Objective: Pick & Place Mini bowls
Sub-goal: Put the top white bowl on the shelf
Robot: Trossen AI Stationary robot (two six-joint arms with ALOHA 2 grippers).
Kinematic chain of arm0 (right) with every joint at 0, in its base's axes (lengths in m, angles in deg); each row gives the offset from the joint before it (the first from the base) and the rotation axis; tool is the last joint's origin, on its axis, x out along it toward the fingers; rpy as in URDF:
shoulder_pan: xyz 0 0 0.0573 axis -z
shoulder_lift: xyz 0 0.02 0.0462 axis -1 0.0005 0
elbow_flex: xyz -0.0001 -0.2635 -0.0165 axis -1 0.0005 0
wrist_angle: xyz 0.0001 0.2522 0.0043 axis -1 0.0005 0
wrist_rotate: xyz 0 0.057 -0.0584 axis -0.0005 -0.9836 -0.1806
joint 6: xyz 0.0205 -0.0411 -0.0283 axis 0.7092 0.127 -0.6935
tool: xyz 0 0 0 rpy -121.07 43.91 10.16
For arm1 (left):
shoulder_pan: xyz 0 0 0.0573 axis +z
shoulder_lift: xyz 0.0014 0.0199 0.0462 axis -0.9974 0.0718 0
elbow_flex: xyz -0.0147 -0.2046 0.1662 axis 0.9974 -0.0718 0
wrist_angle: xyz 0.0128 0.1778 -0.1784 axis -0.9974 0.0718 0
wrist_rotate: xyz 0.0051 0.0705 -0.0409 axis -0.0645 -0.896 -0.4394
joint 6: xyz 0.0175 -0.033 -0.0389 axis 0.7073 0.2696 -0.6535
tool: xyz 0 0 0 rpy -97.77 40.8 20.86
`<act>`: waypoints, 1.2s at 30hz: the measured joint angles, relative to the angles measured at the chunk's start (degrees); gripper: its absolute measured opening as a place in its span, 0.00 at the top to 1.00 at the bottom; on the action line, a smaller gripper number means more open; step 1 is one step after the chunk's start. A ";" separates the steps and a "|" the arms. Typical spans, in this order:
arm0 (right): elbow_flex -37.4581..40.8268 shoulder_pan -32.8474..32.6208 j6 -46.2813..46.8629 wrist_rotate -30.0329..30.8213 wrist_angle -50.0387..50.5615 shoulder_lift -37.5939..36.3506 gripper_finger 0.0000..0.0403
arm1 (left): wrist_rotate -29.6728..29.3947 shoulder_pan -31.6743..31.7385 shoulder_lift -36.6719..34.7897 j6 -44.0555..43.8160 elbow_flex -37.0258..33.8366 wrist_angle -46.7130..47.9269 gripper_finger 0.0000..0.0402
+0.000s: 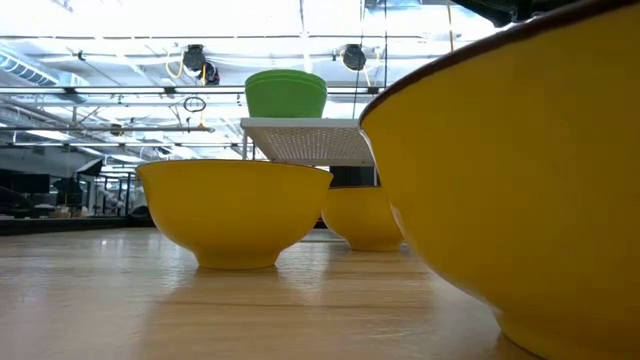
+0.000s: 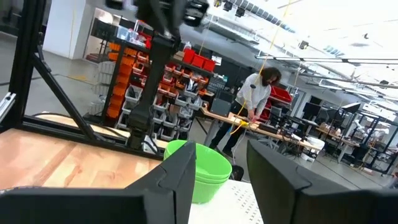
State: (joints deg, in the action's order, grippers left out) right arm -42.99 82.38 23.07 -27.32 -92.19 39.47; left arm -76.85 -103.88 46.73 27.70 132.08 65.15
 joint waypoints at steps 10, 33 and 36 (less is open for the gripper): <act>0.00 -0.01 0.80 0.00 -0.21 0.22 0.68 | 2.45 -3.54 -13.15 2.20 -33.41 -25.60 0.79; 0.00 0.00 2.23 -0.02 -0.55 0.63 0.68 | 17.13 13.28 -61.77 8.38 -80.74 -56.84 0.79; 0.00 -0.04 4.31 -0.39 -0.66 1.24 0.68 | 17.51 14.41 -64.28 7.94 -84.36 -57.25 0.79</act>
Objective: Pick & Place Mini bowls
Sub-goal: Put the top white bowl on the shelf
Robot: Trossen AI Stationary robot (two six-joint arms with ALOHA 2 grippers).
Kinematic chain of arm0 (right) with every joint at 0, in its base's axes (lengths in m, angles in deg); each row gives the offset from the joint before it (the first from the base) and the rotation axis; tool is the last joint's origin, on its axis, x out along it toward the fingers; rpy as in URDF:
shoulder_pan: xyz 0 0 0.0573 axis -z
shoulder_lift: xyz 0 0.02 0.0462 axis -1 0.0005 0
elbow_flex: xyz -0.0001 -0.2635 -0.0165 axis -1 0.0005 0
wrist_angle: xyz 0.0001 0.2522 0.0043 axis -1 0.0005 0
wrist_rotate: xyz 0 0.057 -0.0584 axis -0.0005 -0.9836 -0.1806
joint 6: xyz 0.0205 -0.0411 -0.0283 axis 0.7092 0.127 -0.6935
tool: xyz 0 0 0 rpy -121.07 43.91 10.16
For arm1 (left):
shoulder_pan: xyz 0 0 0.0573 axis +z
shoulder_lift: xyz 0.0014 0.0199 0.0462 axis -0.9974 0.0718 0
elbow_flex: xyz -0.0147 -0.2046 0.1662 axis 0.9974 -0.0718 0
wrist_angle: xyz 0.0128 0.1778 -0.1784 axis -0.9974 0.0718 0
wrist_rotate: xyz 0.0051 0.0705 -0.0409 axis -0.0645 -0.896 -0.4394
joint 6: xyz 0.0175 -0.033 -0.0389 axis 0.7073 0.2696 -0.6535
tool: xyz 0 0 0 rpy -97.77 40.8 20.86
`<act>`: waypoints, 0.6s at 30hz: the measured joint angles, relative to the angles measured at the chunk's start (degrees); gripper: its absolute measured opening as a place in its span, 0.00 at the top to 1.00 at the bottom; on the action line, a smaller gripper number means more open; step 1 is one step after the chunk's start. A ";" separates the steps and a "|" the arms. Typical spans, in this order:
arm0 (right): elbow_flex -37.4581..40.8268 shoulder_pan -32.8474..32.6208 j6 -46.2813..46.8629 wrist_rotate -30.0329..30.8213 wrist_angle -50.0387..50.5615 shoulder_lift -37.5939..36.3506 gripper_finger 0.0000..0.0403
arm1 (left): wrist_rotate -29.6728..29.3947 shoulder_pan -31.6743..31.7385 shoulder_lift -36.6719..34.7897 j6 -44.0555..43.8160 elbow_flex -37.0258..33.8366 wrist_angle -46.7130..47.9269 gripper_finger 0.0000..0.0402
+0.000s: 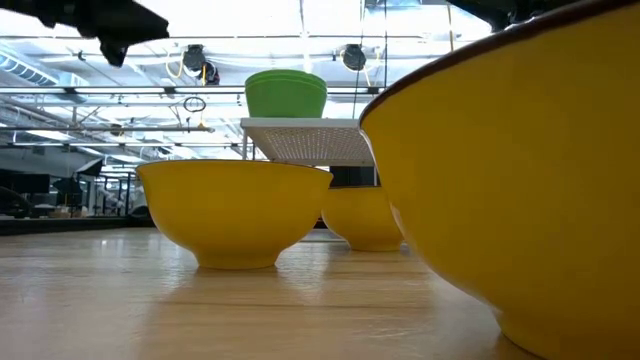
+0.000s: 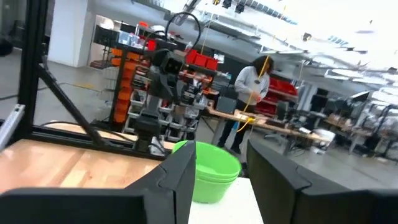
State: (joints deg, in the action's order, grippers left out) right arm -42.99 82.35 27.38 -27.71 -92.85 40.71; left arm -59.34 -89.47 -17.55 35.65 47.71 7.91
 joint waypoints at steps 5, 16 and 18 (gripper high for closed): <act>-0.07 -1.59 1.04 -11.05 -4.48 5.13 0.68 | 0.05 0.95 -1.81 -0.37 -4.75 -4.04 0.79; -19.13 -12.02 6.97 11.20 19.12 32.62 0.68 | 0.07 1.00 -1.68 1.92 -6.43 -7.03 0.79; -24.92 -12.80 14.44 18.11 29.16 36.99 0.68 | 0.07 1.00 -1.68 1.92 -6.43 -7.03 0.79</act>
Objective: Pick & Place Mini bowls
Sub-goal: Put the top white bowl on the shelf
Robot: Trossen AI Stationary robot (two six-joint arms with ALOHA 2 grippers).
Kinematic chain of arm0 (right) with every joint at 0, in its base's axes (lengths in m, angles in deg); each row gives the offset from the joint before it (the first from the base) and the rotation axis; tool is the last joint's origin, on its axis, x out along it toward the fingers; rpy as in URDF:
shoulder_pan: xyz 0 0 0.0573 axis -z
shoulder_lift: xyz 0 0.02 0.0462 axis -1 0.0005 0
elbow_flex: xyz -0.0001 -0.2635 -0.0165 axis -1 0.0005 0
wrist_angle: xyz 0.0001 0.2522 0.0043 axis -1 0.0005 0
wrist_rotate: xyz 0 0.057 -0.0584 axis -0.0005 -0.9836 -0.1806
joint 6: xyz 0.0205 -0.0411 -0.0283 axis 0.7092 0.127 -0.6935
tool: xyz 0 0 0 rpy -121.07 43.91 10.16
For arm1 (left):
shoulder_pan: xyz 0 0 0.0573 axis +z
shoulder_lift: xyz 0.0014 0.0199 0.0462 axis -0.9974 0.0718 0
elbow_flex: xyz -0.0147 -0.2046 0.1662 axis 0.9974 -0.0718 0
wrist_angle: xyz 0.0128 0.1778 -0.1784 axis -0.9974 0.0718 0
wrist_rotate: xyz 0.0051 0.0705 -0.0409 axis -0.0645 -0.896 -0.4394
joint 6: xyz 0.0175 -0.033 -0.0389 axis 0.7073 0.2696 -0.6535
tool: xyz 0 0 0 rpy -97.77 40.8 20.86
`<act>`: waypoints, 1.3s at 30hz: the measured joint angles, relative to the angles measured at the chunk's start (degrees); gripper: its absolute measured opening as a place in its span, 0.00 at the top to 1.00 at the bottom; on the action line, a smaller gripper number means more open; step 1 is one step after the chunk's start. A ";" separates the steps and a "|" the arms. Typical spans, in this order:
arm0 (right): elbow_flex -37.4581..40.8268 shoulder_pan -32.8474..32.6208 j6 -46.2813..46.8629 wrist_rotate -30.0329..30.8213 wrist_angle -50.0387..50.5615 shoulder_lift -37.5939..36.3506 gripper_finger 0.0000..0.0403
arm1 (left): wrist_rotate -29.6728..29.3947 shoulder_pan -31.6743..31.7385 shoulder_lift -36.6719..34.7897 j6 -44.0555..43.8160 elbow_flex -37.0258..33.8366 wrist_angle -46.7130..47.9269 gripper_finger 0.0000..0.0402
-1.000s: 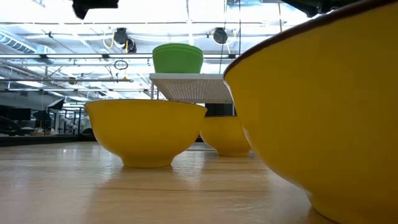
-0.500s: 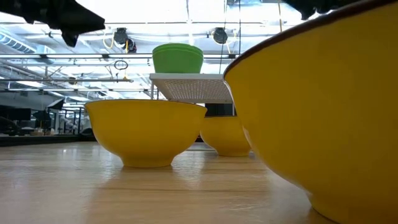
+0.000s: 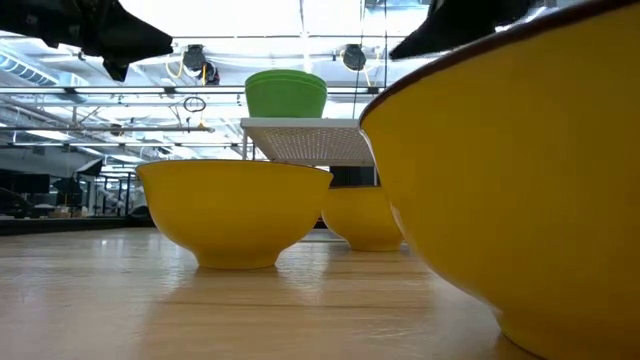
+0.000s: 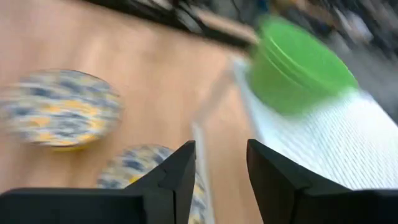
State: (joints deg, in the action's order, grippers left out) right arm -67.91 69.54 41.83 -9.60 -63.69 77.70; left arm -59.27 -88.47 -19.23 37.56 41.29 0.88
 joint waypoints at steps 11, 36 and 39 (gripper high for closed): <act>-21.51 4.72 46.72 -12.93 40.08 14.70 0.68 | -0.44 0.00 0.00 5.59 0.00 0.22 0.79; -10.95 7.83 64.65 -19.24 30.49 19.70 0.68 | -8.13 0.00 0.00 10.10 0.00 0.17 0.79; -9.26 7.85 64.67 -19.20 29.20 19.70 0.68 | -8.13 0.00 0.00 10.08 0.00 0.17 0.79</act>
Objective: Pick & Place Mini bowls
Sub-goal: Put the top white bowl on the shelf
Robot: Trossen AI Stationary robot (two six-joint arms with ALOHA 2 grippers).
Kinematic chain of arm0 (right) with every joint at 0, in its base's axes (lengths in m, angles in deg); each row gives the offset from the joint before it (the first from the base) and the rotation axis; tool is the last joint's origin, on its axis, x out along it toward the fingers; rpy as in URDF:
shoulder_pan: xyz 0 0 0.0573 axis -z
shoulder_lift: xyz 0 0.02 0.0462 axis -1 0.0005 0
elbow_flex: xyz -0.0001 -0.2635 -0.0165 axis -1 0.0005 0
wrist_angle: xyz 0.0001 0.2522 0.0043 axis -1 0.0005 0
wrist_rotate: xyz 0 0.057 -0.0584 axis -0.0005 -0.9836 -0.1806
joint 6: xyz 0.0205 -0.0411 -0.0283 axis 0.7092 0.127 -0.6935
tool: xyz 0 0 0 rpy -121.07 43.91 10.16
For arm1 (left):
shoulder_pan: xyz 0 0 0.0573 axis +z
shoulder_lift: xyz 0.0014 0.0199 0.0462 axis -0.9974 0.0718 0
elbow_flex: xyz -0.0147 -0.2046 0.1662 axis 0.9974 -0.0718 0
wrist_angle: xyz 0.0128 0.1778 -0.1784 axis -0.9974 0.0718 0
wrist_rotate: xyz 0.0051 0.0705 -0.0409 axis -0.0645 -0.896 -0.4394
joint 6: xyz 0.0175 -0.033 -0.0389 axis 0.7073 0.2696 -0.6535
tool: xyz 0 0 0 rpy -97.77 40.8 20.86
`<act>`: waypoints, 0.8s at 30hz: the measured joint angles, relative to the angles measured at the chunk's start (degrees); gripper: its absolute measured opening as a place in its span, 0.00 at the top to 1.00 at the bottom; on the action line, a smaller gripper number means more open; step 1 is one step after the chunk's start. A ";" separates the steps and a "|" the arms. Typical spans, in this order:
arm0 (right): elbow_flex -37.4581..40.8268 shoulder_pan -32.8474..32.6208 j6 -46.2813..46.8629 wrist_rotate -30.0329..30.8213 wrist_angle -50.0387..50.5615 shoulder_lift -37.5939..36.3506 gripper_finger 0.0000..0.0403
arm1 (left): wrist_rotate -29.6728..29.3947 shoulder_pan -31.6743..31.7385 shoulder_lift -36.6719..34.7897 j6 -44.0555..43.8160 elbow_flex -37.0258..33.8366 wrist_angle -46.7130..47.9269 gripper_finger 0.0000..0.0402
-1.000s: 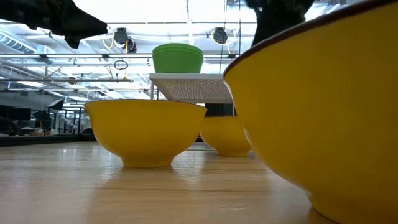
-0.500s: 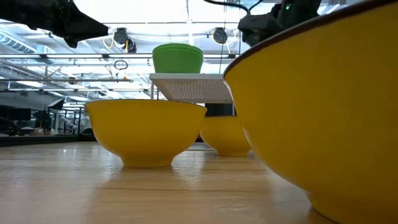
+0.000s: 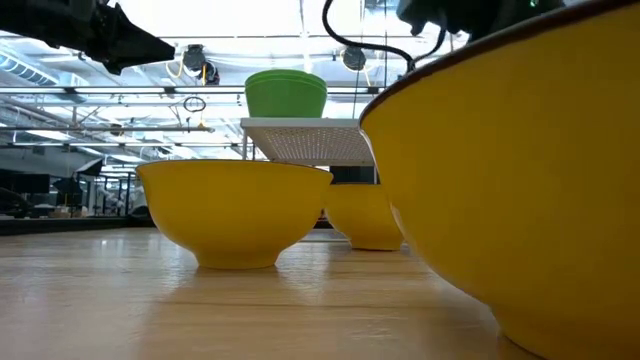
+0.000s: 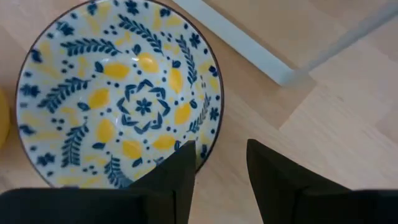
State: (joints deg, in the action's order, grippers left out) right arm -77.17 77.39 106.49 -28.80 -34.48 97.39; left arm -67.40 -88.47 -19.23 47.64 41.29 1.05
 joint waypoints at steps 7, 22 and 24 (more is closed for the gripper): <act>2.79 0.00 -0.78 -0.06 -4.12 0.00 0.68 | 0.00 0.00 0.00 -0.63 0.00 -0.02 0.79; 2.94 0.65 -6.09 0.00 -7.96 0.00 0.68 | 0.00 0.00 0.00 -0.18 0.00 0.00 0.79; 2.94 0.96 -6.10 0.00 -7.96 0.00 0.70 | 0.00 0.00 0.00 -0.39 0.00 0.00 0.79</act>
State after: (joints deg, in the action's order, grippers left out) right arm -74.23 78.36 100.40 -28.80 -42.45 97.39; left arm -67.40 -88.47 -19.23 47.25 41.29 1.05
